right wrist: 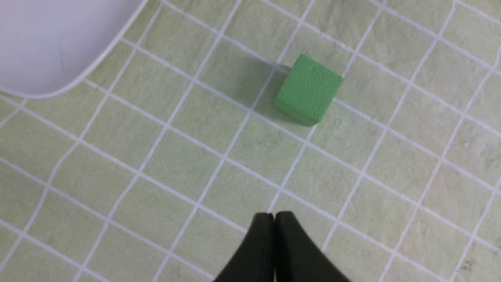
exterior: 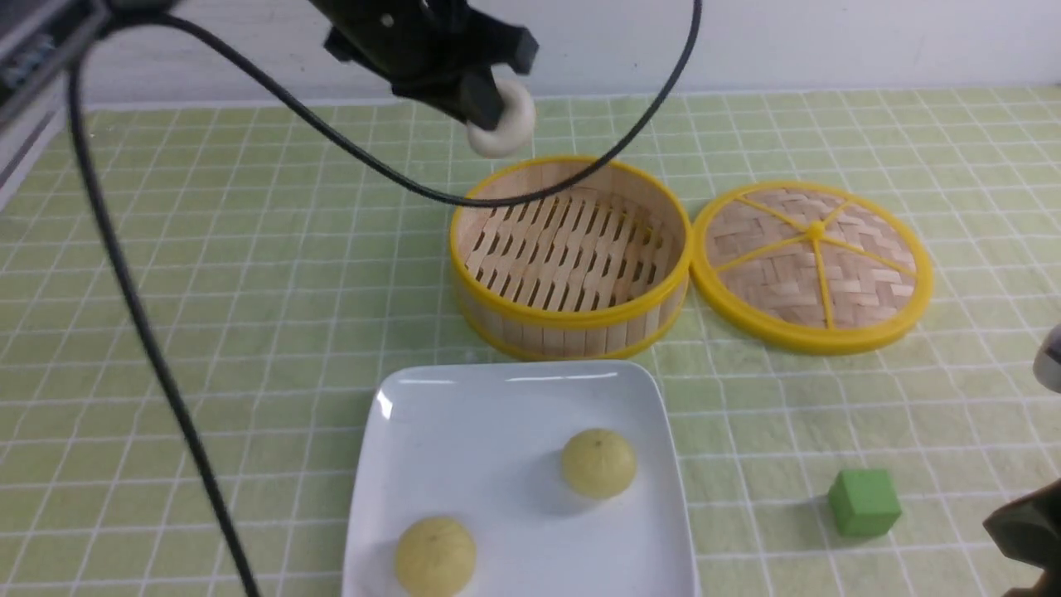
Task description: Put the steamed buns into the plate on the green tablecloth.
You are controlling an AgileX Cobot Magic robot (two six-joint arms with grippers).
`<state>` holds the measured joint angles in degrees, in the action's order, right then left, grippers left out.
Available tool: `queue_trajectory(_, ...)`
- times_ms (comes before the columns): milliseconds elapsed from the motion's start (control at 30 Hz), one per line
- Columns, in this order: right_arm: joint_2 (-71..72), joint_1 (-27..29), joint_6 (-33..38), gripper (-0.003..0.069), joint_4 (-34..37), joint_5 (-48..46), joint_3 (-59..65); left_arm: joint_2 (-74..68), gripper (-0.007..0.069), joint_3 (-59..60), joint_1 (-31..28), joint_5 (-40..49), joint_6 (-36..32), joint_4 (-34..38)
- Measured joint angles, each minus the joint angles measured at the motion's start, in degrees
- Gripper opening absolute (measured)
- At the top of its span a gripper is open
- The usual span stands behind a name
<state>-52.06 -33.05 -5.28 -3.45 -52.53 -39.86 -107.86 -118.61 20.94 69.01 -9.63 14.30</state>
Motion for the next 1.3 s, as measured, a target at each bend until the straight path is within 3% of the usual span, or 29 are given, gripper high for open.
queue_trajectory(167,0.1,0.0,0.0,0.0024,1.0,0.0,0.0,10.4,0.0027,4.8,0.0,2.0,3.2,-3.7)
queue_trajectory(367,0.1,0.0,0.0,0.0031,1.5,0.0,0.2,13.6,0.0027,27.3,0.2,1.3,8.5,-2.8)
queue_trajectory(467,0.1,0.0,0.0,0.0035,1.5,0.2,0.2,12.3,0.0034,38.4,1.7,-5.2,11.6,-4.0)
queue_trajectory(600,0.1,0.0,0.0,0.004,1.5,1.3,0.2,10.3,0.0052,44.1,4.6,-13.4,13.4,-7.1)
queue_trajectory(800,0.8,0.0,0.0,0.0044,2.5,-0.4,0.2,5.5,0.0155,45.4,9.6,-18.8,17.1,-12.1)
queue_trajectory(833,2.5,0.0,-0.5,0.0043,3.5,-1.7,0.2,4.5,0.0213,45.4,10.5,-19.0,19.0,-13.2)
queue_trajectory(900,3.9,0.0,-1.0,0.0043,3.8,-2.6,0.2,4.3,0.0242,45.4,10.8,-19.1,20.1,-13.8)
queue_trajectory(933,7.2,0.0,-1.9,0.0046,4.2,-4.8,0.2,4.3,0.0314,45.3,11.0,-19.1,22.3,-14.6)
queue_trajectory(1100,19.8,0.0,-4.9,0.0048,4.2,-8.4,0.2,4.3,0.0443,42.8,11.0,-18.5,25.4,-17.1)
queue_trajectory(1233,28.7,0.0,-5.8,0.0052,3.9,-6.3,1.2,4.4,0.0472,40.8,11.0,-17.1,25.7,-18.0)
queue_trajectory(1300,35.8,0.0,-6.0,0.0056,3.1,1.8,5.0,4.4,0.0475,40.2,11.0,-16.2,25.7,-18.1)
